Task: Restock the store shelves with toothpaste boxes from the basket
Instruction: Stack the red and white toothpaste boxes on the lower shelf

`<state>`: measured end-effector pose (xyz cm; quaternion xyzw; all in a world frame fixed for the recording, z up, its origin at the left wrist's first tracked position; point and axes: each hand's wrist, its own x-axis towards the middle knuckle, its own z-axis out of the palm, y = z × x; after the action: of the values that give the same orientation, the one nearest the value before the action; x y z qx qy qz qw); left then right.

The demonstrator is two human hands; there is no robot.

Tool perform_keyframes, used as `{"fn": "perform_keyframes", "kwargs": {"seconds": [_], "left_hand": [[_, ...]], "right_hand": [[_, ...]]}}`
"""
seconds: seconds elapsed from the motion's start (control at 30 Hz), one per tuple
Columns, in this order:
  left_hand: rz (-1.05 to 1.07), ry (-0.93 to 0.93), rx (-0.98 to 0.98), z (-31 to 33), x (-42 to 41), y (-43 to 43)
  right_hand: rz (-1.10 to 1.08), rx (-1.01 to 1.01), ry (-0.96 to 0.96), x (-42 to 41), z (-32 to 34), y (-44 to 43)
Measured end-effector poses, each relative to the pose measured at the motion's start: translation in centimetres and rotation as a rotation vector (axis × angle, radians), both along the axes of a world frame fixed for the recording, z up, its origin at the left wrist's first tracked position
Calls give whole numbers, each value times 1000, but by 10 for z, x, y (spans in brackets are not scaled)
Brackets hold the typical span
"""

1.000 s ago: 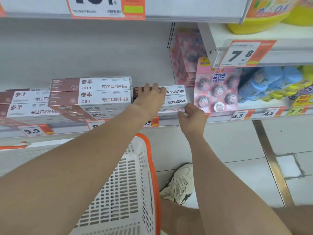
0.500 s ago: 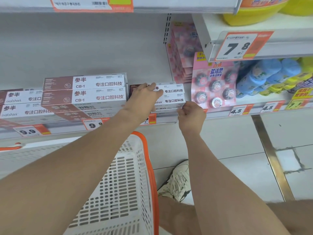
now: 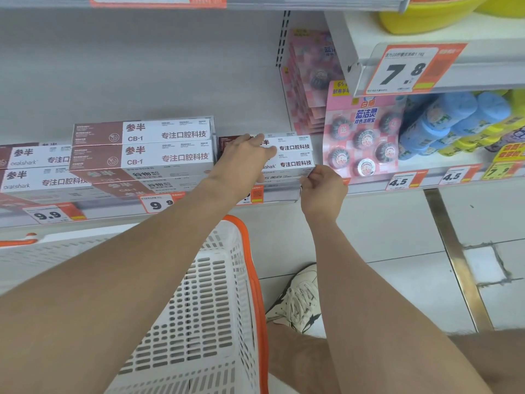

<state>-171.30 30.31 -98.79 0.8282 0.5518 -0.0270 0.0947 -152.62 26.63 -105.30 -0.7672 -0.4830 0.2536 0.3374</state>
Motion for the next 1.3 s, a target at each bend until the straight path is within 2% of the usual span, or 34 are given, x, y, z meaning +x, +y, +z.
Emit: {"fn": "perform_keyframes", "kwargs": {"seconds": [0.1, 0.23, 0.3, 0.33, 0.43, 0.6, 0.7, 0.8, 0.9, 1.07, 1.17, 1.3], "left_hand": [[-6, 47, -6, 2, -2, 1], [-35, 181, -17, 15, -8, 1], [-32, 208, 8, 24, -8, 2], [-22, 200, 22, 28, -8, 4], [19, 190, 84, 33, -14, 10], [57, 187, 4, 29, -32, 15], [65, 175, -6, 27, -36, 11], [66, 194, -6, 26, -34, 7], [25, 245, -5, 29, -30, 1], [11, 322, 89, 23, -27, -7], [10, 307, 138, 16, -29, -7], [2, 308, 176, 11, -30, -8]], "right_hand": [[-8, 13, 21, -4, 8, -1], [-142, 133, 294, -15, 29, 9], [-201, 119, 423, -19, 35, 24], [-188, 87, 425, -20, 38, 30], [-96, 19, 375, -19, 35, 38], [-23, -30, 328, -17, 36, 37], [57, 7, 325, -15, 34, 32], [25, 12, 297, -14, 30, 32], [-75, 20, 139, -10, 22, 24], [135, -48, -28, -1, 12, -8], [139, 2, -119, -4, 8, -9], [154, -40, -150, 1, 4, -4]]}}
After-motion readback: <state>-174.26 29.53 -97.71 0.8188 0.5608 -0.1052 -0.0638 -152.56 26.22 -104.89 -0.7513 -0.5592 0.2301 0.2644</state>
